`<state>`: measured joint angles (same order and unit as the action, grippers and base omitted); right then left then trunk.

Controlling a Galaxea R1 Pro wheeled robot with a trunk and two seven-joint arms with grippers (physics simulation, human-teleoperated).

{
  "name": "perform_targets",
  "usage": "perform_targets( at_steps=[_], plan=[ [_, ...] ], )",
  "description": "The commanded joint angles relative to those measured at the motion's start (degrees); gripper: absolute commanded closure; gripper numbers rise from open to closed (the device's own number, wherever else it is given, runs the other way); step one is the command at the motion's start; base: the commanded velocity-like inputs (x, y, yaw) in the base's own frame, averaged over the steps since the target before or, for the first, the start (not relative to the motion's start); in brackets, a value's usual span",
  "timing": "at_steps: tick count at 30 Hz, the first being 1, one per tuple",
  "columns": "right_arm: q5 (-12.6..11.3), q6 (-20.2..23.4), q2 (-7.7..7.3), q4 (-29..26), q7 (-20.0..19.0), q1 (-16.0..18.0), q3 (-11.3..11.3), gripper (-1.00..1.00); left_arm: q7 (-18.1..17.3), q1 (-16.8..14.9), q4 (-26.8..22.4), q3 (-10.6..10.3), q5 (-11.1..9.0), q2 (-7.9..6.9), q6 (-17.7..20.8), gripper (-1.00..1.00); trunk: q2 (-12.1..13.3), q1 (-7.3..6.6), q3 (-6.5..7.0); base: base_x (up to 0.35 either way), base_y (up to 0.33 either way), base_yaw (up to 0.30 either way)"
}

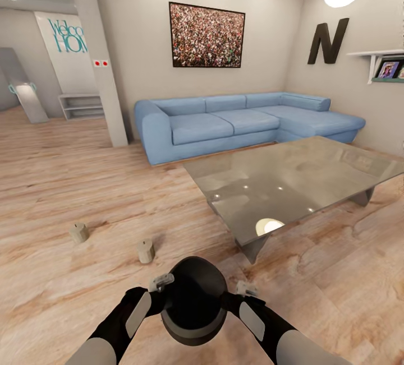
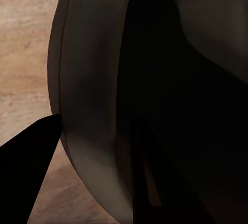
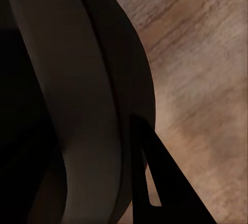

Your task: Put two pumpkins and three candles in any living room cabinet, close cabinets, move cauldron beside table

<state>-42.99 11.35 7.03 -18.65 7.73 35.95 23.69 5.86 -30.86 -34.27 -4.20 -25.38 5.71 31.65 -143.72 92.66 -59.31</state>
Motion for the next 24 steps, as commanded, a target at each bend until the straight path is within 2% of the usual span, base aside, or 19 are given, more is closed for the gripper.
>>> perform_targets(
  at_steps=[1,9,16,24],
  plan=[
    [-1.1,0.2,-0.08,-2.4,-1.1,0.1,-0.7,1.0,0.6,0.0,-0.2,-0.1,-0.1,-1.67,0.2,1.0,0.0,0.0,-0.02,0.205,0.062,-0.095],
    [-1.1,0.2,-0.08,-2.4,-1.1,0.1,-0.7,1.0,0.6,0.0,-0.2,-0.1,-0.1,-1.7,0.2,1.0,0.0,0.0,0.42,0.231,0.112,-0.174],
    [-1.1,0.2,-0.08,-2.4,-1.1,0.1,-0.7,1.0,0.6,0.0,-0.2,-0.1,-0.1,-1.75,0.2,1.0,0.0,0.0,0.66,0.022,0.011,-0.105],
    [-1.2,0.2,-0.08,-2.4,-1.1,0.1,-0.7,1.0,0.6,0.0,-0.2,-0.1,-0.1,-1.75,0.3,1.0,0.0,0.0,1.14,0.05,0.044,-0.191]
  ],
)
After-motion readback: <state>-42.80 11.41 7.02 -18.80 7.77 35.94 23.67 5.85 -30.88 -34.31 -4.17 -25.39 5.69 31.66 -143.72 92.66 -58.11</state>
